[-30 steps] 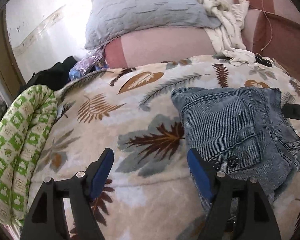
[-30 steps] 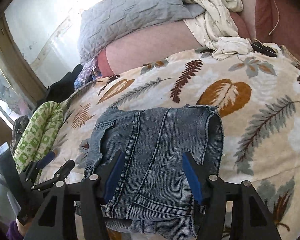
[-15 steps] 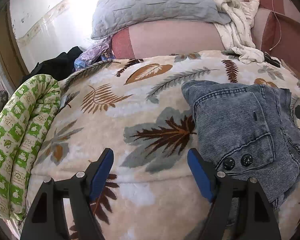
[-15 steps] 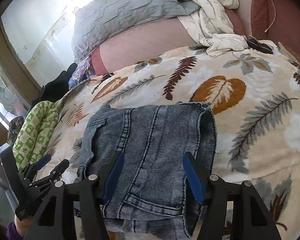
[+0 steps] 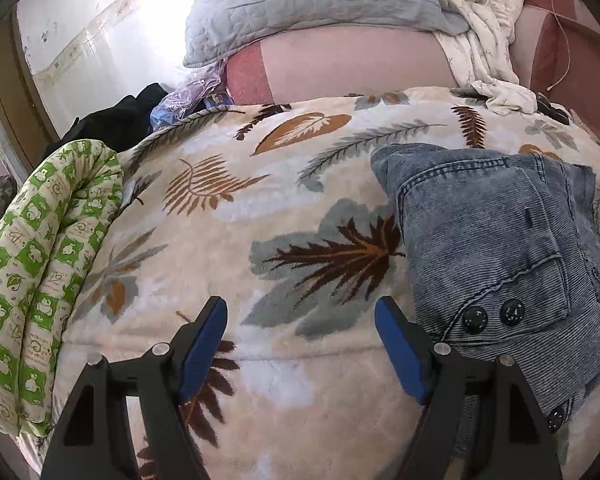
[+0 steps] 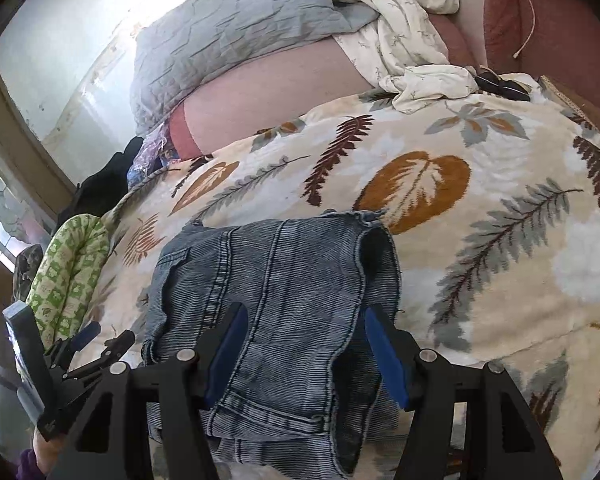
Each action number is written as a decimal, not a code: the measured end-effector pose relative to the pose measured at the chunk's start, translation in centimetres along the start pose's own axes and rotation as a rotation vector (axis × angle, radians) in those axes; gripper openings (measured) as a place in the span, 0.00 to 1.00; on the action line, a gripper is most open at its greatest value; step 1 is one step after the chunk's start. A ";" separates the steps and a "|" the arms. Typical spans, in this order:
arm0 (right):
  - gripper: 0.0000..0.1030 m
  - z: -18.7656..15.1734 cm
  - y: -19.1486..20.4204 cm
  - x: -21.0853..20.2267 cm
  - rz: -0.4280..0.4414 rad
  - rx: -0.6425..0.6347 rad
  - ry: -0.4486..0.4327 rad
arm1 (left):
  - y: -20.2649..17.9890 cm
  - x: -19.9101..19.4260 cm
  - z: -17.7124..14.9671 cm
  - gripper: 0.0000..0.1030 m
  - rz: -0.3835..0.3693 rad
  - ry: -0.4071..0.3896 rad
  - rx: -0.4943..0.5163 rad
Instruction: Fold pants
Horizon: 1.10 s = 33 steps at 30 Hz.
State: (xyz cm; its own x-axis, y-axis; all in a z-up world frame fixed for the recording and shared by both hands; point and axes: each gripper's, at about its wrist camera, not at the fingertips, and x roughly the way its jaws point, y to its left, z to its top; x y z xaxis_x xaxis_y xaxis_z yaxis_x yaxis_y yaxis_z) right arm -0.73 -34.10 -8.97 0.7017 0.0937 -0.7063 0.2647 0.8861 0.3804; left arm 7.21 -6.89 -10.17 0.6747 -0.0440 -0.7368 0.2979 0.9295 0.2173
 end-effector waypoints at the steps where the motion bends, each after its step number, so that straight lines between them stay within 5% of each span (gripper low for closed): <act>1: 0.63 0.0 -0.2 0.0 -0.001 0.002 -0.001 | 0.0 0.0 0.0 0.75 0.001 0.001 0.001; 33: 0.63 -0.2 -2.6 1.0 -0.047 0.024 0.057 | -0.6 0.7 0.1 0.75 0.019 0.016 0.008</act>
State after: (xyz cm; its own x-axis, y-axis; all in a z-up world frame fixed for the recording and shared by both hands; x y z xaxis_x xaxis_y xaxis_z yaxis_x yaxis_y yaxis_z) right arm -0.87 -36.22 -10.75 0.6497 0.0784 -0.7561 0.3130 0.8789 0.3601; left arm 7.50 -7.52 -10.75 0.6695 -0.0207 -0.7425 0.2909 0.9271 0.2365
